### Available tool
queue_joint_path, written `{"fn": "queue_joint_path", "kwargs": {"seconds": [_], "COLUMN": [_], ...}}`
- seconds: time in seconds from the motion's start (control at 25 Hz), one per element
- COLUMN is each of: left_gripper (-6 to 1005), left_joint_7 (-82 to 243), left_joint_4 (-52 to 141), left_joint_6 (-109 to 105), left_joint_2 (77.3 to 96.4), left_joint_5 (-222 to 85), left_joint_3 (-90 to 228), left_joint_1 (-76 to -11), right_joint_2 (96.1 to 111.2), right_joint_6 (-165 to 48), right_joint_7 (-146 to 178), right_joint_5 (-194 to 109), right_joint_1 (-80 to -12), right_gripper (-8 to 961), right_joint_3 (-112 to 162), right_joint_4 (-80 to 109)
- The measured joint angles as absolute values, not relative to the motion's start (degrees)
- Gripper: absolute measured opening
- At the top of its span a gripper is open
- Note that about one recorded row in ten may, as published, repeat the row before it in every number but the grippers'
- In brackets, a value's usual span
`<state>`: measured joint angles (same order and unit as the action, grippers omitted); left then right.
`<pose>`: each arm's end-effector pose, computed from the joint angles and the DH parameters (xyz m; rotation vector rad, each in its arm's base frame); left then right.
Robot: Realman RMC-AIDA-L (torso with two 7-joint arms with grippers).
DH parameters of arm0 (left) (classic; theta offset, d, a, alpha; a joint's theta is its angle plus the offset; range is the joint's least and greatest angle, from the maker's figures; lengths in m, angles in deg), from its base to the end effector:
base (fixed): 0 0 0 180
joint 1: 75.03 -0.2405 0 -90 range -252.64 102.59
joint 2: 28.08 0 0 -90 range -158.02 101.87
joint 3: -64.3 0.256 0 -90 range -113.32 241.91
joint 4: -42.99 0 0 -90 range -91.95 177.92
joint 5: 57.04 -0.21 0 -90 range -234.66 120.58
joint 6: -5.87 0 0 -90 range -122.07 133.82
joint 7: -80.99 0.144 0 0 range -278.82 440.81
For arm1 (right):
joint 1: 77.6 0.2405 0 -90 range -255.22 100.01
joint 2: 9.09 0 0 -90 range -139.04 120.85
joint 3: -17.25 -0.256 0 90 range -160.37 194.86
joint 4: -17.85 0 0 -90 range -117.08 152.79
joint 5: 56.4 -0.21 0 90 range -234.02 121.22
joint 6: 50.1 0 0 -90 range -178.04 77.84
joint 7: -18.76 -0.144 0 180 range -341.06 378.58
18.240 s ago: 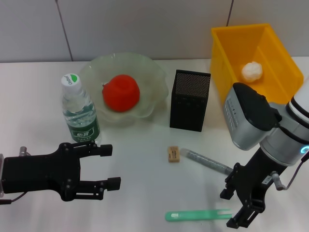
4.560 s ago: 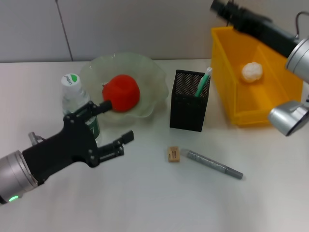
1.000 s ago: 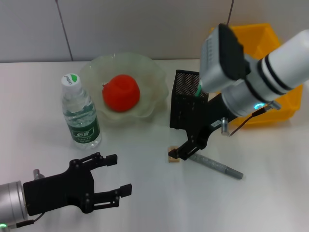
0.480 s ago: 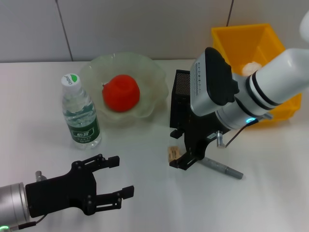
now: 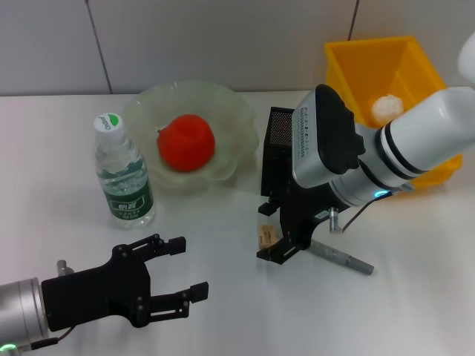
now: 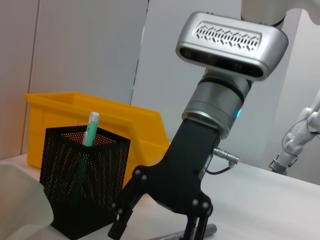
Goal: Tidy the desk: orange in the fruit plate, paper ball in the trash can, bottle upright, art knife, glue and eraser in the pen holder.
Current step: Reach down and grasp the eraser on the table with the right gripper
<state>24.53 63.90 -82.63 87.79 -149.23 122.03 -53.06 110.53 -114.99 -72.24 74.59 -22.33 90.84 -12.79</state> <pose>-0.2968 0.2674 -0.0344 -2.7000 -0.5095 -0.8636 0.1687 0.4009 -0.0891 -2.9990 0.0142 -0.2977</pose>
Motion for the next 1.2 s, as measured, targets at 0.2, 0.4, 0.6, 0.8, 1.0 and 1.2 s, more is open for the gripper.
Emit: {"fn": "queue_joint_path", "kwargs": {"seconds": [0.2, 0.4, 0.6, 0.8, 1.0, 1.2], "left_gripper": [862, 862, 862, 862, 862, 862], "left_joint_7": [24.5, 24.4, 24.1, 23.8, 23.7, 23.0], "left_joint_4": [63.9, 63.9, 63.9, 63.9, 63.9, 63.9], "left_joint_6": [-82.6, -82.6, -82.6, -82.7, -82.7, -82.9], "left_joint_2": [88.03, 88.17, 88.22, 88.20, 88.20, 88.12], "left_joint_5": [-149.2, -149.2, -149.1, -148.9, -148.8, -148.8], "left_joint_3": [121.8, 121.8, 121.8, 121.8, 121.8, 121.8], "left_joint_1": [-53.2, -53.4, -53.4, -53.3, -53.3, -53.2], "right_joint_2": [110.53, 110.53, 110.53, 110.52, 110.52, 110.52], "right_joint_6": [-113.7, -113.3, -112.8, -112.7, -112.2, -111.8], "right_joint_7": [-70.8, -69.9, -69.3, -69.2, -69.2, -69.1], "right_joint_5": [74.0, 73.3, 73.2, 73.2, 73.4, 73.6], "right_joint_1": [-22.2, -22.1, -22.0, -22.0, -22.0, -22.1], "right_gripper": [817, 816, 815, 781, 644, 616], "right_joint_3": [90.9, 90.9, 90.9, 90.9, 90.9, 90.9], "right_joint_4": [-11.6, -10.8, -10.2, -9.8, -9.7, -9.7]}}
